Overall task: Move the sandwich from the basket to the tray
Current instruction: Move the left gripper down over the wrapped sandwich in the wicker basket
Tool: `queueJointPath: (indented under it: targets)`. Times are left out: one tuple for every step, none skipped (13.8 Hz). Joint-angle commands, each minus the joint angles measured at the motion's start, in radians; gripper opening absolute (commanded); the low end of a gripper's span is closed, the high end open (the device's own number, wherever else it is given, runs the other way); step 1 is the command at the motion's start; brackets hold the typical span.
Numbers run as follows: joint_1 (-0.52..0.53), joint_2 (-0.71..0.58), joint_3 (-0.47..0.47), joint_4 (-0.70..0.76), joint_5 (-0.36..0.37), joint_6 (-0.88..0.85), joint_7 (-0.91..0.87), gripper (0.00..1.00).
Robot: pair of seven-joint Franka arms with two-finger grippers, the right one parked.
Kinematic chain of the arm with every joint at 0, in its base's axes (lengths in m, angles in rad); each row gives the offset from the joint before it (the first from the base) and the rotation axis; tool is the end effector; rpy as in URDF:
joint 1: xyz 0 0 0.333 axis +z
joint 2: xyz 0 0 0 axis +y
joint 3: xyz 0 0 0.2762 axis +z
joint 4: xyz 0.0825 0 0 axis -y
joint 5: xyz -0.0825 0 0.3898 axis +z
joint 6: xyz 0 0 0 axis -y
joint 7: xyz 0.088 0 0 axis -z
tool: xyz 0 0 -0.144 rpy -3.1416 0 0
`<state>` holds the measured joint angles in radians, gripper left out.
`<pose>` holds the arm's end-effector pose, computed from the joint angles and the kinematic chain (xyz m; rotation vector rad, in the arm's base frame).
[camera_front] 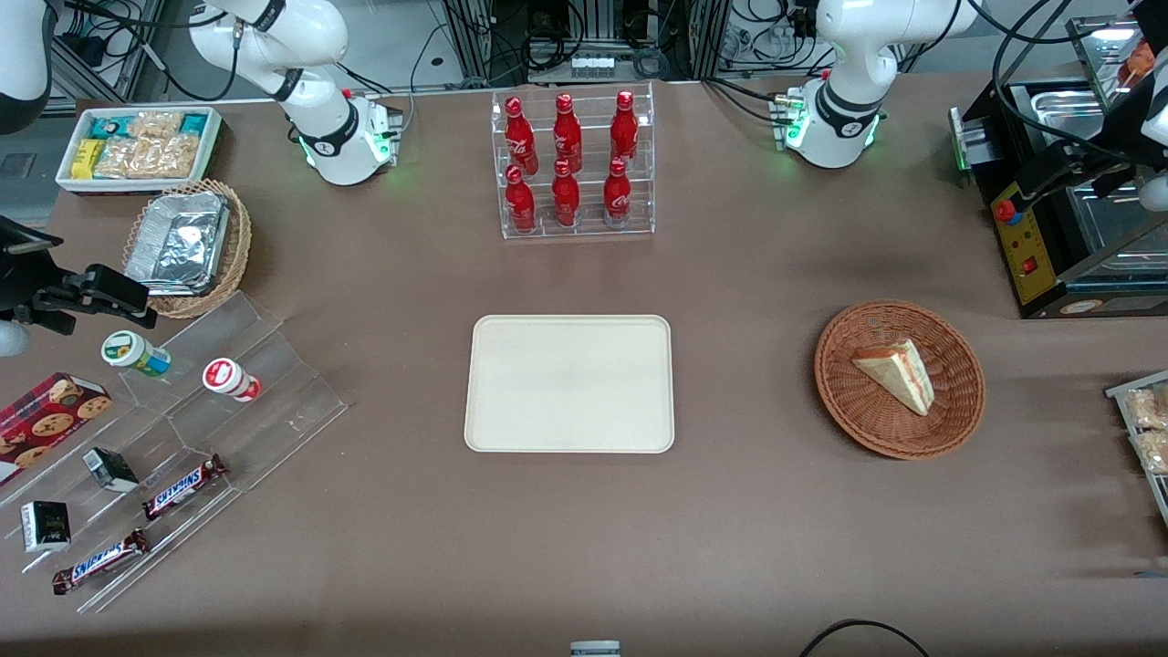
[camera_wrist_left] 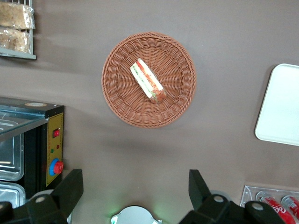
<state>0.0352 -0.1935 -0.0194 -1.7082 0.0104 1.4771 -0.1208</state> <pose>0.4949 0.0087 0.5769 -3.1176 -0.2152 0.0576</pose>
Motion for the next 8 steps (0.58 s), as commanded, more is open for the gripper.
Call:
queueJointPath:
  targets:
    - [-0.005, 0.003, 0.013, 0.012, -0.012, -0.018, 0.035, 1.00]
    - [-0.003, 0.009, 0.012, 0.016, -0.012, -0.017, 0.033, 1.00]
    - [0.003, 0.028, 0.010, 0.016, -0.012, -0.008, 0.027, 1.00]
    - [0.003, 0.051, 0.012, 0.018, -0.009, -0.003, 0.023, 1.00]
    - [0.003, 0.081, 0.012, 0.016, -0.007, 0.014, 0.017, 1.00]
    - [0.006, 0.115, 0.013, 0.013, -0.004, 0.038, -0.023, 1.00]
    - [0.009, 0.152, 0.018, 0.007, -0.004, 0.073, -0.087, 1.00]
    - [0.020, 0.192, 0.019, 0.001, -0.006, 0.107, -0.149, 1.00]
